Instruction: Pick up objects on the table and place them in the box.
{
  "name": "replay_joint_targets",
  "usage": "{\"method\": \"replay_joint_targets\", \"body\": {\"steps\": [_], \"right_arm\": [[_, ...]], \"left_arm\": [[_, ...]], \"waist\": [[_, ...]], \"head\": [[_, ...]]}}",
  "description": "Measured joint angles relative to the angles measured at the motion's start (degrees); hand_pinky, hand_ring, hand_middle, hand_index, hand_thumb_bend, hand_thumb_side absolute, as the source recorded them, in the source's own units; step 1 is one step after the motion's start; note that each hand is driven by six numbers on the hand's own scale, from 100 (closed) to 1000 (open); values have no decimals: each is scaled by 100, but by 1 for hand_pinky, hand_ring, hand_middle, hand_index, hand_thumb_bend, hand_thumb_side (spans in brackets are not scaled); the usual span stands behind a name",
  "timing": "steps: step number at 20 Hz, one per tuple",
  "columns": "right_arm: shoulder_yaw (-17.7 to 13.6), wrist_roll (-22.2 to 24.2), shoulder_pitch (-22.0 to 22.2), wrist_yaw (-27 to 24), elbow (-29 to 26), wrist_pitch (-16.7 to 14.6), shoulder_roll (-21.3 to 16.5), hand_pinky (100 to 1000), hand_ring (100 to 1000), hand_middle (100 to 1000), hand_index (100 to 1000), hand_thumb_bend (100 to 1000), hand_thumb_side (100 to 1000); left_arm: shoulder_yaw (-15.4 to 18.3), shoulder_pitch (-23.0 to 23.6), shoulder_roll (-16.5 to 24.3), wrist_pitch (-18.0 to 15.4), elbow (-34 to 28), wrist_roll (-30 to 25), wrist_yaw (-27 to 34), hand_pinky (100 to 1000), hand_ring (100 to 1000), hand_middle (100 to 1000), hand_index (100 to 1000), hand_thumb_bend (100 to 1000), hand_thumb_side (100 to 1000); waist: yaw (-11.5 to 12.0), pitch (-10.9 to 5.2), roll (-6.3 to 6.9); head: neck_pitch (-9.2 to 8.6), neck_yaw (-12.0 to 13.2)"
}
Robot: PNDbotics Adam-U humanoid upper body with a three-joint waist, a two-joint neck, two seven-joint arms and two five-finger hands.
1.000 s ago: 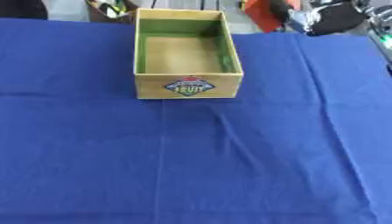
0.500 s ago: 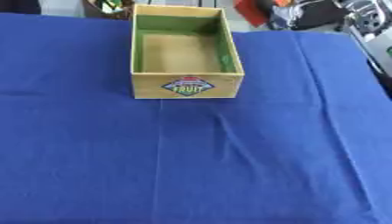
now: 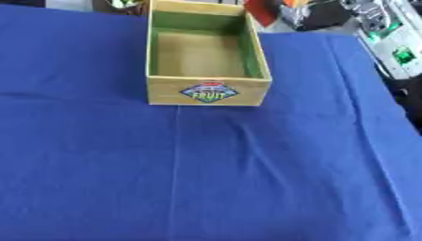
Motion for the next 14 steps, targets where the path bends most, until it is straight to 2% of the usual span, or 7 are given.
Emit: {"method": "replay_joint_targets", "body": {"steps": [7, 13, 14], "right_arm": [[-29, -61, -312, -9, 412, -36, 108, 526, 469, 252, 223, 343, 613], [-25, -209, -485, 93, 700, -120, 174, 521, 471, 251, 225, 318, 633], [-22, -239, -519, 144, 743, -142, 188, 517, 473, 253, 226, 291, 657]], "left_arm": [[0, -53, -4, -30, 0, 5, -7, 100, 142, 178, 407, 100, 1000], [0, -94, -29, -57, 0, 4, -10, 100, 141, 178, 407, 100, 1000], [0, -98, -39, -60, 0, 2, -16, 100, 141, 178, 407, 100, 1000]], "waist": [[208, 69, -79], [343, 142, -149], [363, 157, -158]], "head": [[-108, -295], [-194, -482], [-211, -505]]}}
